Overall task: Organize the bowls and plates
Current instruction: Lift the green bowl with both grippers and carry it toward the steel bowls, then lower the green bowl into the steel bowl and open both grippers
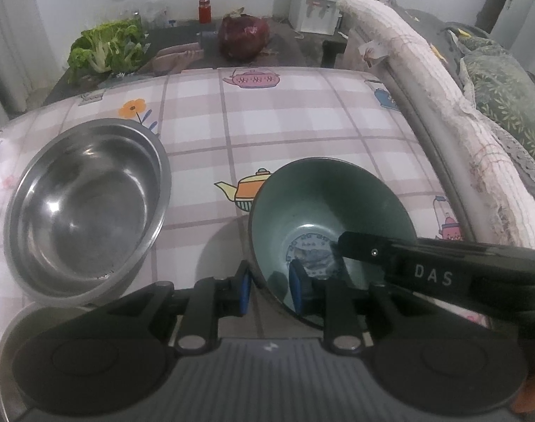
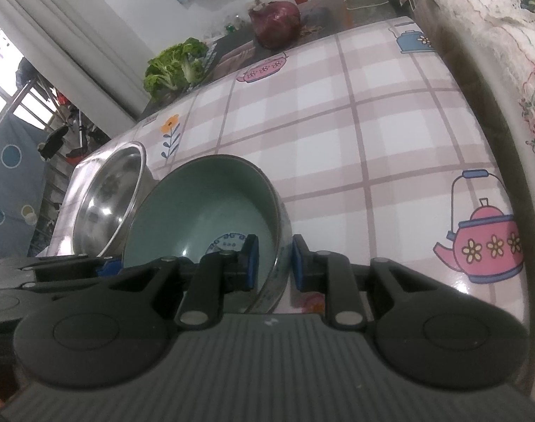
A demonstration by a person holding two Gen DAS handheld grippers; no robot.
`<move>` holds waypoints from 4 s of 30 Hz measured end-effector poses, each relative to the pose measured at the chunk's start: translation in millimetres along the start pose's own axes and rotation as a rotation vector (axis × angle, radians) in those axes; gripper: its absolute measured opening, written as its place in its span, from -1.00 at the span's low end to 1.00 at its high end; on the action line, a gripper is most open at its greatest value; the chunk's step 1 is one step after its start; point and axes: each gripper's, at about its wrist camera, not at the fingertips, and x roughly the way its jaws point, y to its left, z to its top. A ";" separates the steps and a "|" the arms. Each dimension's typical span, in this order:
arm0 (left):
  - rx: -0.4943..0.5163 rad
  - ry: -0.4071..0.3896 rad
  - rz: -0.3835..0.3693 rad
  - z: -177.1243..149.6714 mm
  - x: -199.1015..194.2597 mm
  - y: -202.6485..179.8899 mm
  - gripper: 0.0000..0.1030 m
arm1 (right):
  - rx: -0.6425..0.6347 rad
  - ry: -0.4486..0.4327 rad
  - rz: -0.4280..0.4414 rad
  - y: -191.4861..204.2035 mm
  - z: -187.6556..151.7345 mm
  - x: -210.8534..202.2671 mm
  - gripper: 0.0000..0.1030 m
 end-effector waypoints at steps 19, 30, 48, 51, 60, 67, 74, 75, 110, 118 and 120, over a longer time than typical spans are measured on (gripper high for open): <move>-0.005 -0.055 -0.003 3.7 -24.7 1.7 -0.54 | -0.022 -0.031 0.004 15.1 8.4 -17.4 -0.61; -0.016 -0.090 -0.015 0.6 -51.4 7.8 -0.54 | -0.037 -0.048 0.005 32.9 8.8 -35.4 -0.61; -0.057 -0.172 -0.015 -16.4 -112.6 38.0 -0.54 | -0.093 -0.068 0.023 89.5 5.2 -63.8 -0.61; -0.070 -0.183 -0.013 -19.6 -120.8 47.4 -0.54 | -0.105 -0.066 0.029 102.1 5.0 -64.3 -0.61; -0.125 -0.217 0.020 -25.5 -142.4 84.7 -0.54 | -0.157 -0.054 0.065 148.7 4.1 -57.6 -0.61; -0.186 -0.228 0.059 -25.8 -147.4 126.0 -0.54 | -0.205 -0.019 0.103 189.7 6.3 -33.2 -0.61; -0.228 -0.217 0.095 -15.5 -135.2 161.7 -0.55 | -0.226 0.013 0.123 216.0 18.3 3.7 -0.61; -0.228 -0.215 0.096 -13.0 -131.8 164.2 -0.55 | -0.225 0.017 0.122 216.5 20.6 8.9 -0.61; -0.211 -0.141 0.054 12.7 -59.2 191.3 -0.32 | -0.384 -0.090 -0.062 206.6 41.4 94.0 0.12; -0.189 -0.200 0.053 -4.4 -101.8 193.3 0.04 | -0.323 -0.185 0.022 212.4 38.1 39.5 0.41; -0.176 -0.221 0.048 -12.7 -117.2 192.9 0.13 | -0.304 -0.207 0.046 213.1 30.6 17.0 0.45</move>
